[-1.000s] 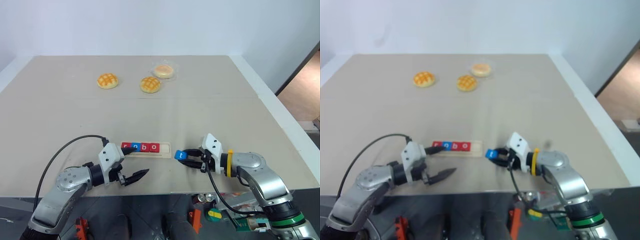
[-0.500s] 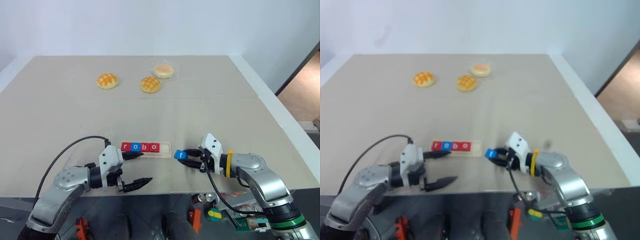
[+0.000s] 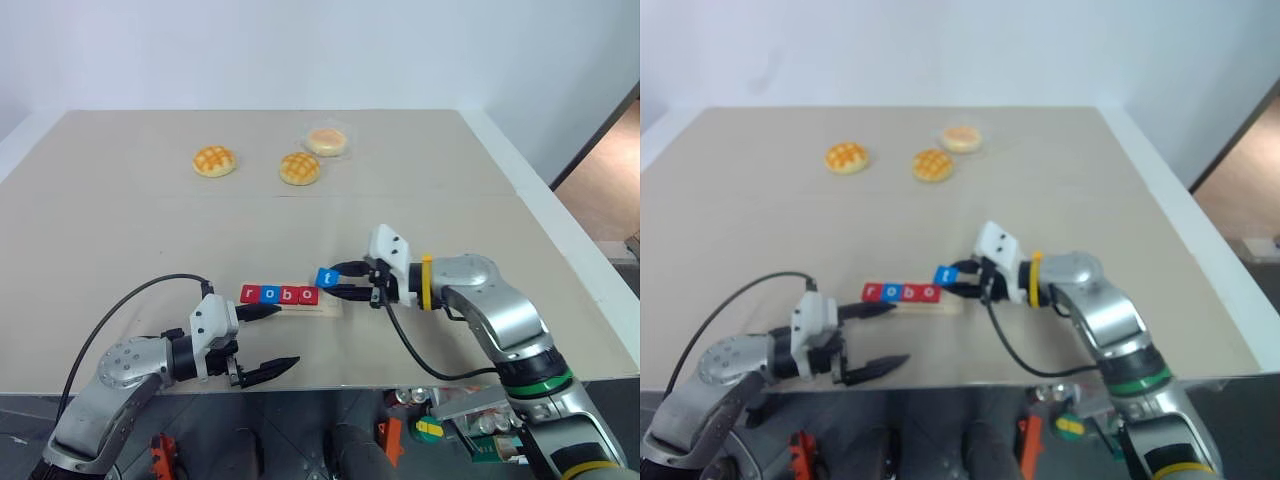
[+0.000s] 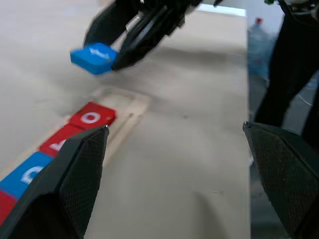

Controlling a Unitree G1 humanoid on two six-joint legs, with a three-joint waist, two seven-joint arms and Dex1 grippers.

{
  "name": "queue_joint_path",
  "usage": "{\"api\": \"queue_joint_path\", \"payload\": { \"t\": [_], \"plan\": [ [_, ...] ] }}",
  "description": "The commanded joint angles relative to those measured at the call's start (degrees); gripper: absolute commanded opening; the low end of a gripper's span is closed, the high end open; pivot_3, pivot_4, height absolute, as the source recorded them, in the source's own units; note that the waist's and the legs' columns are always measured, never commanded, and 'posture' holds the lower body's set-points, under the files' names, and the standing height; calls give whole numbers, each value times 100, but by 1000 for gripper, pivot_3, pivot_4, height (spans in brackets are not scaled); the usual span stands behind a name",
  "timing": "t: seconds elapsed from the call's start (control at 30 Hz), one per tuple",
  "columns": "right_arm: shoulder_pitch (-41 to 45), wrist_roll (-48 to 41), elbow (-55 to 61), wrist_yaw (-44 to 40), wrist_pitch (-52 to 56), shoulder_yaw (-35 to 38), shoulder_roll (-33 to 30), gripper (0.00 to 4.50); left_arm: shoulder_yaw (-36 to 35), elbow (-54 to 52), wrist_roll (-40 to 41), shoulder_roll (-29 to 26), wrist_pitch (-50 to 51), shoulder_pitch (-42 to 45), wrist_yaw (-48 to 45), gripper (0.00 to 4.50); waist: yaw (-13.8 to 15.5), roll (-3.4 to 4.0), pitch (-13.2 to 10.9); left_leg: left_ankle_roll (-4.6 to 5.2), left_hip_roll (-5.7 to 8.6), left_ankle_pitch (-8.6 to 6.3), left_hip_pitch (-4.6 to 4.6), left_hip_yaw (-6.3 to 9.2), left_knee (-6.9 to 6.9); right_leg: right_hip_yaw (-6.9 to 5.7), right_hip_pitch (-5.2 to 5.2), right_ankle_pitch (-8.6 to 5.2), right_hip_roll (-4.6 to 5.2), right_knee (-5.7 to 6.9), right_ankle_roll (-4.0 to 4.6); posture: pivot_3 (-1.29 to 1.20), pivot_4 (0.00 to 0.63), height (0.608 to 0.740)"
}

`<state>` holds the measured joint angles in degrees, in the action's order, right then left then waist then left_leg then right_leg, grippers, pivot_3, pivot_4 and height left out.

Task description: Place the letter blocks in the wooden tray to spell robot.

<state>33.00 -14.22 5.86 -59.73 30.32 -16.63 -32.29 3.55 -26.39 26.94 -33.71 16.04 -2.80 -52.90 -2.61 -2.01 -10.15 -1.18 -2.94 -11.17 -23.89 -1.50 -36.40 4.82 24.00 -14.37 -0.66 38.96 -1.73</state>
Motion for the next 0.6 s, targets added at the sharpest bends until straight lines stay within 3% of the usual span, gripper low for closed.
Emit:
{"api": "queue_joint_path", "payload": {
  "t": [0.03, 0.3, 0.6],
  "plan": [
    [143, 184, -297, -293, -409, -161, -79, 1195, -81, -283, -6, 30, -136, -31, 100, 4500, 0, 0, 0, 0, 2, 0, -7, -1, 0, 1, 5, -1, 2, 0, -2, 0, 150, 740],
    [310, 407, -1043, -646, -928, -185, -158, 1195, -83, -397, -42, 18, -104, -148, 248, 4500, -6, 0, 0, 0, -3, 0, -16, 1, -3, 0, 17, 7, -5, 1, 2, 0, 150, 740],
    [306, 429, -1141, -708, -996, -162, -144, 1195, -52, -388, -87, -11, -137, -202, 253, 4500, -7, 0, 0, 0, -3, 0, -16, 0, -3, 0, 17, 7, -5, 2, 3, 0, 150, 740]
  ]
}}
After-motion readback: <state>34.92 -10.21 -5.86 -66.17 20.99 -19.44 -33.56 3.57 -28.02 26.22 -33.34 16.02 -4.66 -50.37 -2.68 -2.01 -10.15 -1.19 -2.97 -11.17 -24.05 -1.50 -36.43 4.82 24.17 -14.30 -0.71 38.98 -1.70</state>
